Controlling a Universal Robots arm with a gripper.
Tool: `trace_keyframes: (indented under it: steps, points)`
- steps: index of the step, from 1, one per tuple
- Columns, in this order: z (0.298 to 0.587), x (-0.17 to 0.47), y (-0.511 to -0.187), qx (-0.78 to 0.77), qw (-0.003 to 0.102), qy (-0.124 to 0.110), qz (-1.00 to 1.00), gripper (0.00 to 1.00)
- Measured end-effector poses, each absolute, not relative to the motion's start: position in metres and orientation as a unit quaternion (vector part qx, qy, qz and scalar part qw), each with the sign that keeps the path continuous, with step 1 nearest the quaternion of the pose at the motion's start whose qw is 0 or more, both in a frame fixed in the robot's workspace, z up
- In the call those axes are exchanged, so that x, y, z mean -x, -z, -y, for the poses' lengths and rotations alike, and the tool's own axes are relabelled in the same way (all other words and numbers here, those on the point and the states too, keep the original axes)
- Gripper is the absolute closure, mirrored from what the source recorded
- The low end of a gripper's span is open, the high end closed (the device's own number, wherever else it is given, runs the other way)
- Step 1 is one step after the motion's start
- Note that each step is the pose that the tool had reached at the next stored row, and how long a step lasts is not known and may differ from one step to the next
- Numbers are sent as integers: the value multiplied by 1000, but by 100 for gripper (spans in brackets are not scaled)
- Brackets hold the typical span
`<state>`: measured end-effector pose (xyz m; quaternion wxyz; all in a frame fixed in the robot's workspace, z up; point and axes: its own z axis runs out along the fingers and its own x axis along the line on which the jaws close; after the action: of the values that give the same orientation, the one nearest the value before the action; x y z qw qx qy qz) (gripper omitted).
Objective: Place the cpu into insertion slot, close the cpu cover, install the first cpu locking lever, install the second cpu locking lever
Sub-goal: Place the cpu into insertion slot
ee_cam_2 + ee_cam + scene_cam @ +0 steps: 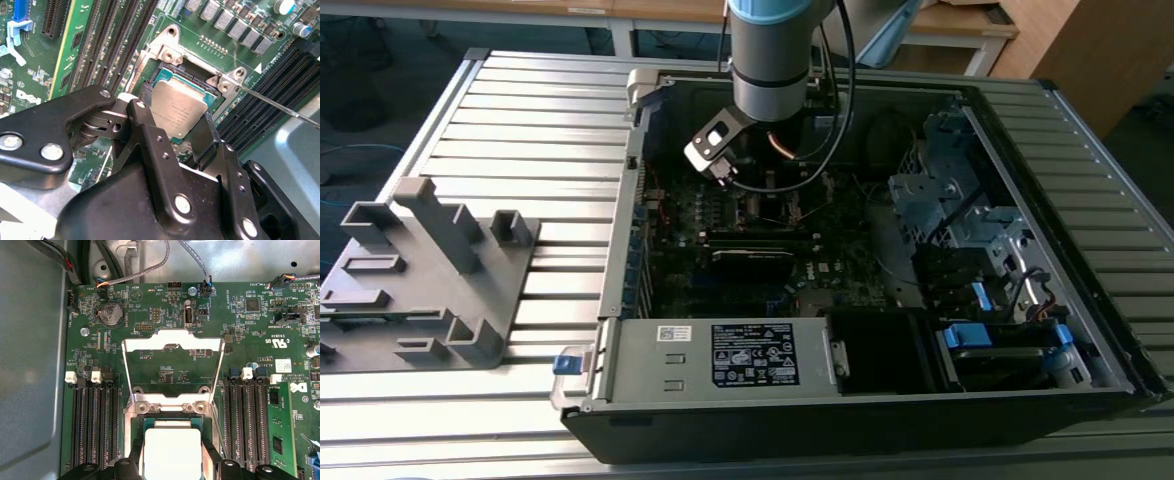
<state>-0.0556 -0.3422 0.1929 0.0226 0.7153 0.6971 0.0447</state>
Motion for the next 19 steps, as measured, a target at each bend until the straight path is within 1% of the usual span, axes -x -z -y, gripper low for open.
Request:
trace_keyframes:
  steps: [19]
  points:
    - [342,56,-194,-714,23,-45,-698,46]
